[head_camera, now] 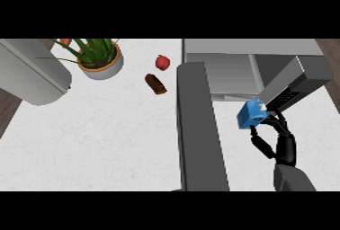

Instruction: Pick up the milk, place it into the microwave and close the microwave

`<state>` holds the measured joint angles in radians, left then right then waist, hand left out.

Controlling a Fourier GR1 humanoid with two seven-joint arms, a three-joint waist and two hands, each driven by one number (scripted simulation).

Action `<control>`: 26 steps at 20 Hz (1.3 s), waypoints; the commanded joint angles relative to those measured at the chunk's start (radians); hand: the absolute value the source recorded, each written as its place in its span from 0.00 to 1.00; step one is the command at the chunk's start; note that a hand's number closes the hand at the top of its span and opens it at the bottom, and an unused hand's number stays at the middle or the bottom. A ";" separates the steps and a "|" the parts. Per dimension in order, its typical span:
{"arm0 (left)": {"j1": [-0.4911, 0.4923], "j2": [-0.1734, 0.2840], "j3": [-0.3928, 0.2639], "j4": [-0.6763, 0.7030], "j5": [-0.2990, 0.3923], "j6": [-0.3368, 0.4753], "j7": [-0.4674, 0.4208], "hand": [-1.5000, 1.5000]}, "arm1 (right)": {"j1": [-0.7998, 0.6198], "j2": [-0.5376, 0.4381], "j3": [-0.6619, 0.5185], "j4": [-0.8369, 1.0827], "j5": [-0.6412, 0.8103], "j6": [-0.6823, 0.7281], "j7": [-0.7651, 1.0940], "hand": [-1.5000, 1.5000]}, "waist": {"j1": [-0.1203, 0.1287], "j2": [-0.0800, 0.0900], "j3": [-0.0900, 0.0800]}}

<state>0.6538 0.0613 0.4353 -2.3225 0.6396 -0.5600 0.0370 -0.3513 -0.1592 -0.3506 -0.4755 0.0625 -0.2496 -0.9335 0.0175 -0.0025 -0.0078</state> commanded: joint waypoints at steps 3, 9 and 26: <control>0.000 -0.022 -0.014 -0.034 0.040 -0.034 -0.006 0.00 | -0.121 0.011 0.001 0.143 0.022 -0.030 -0.060 1.00 | 0.020 0.011 0.011; 0.025 0.001 -0.006 -0.063 0.103 -0.032 0.003 0.00 | -0.075 0.024 0.053 0.160 0.039 0.161 -0.128 1.00 | 0.036 0.011 0.013; 0.038 -0.001 0.014 -0.070 0.142 -0.015 0.037 0.00 | -0.277 0.020 0.085 0.201 0.066 0.229 -0.117 1.00 | 0.018 0.012 0.011</control>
<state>0.6914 0.0714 0.4709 -2.3082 0.7330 -0.6075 0.0357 -0.5422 -0.1317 -0.2558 -0.2850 0.1303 -0.0089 -1.0369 0.0322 0.0073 0.0013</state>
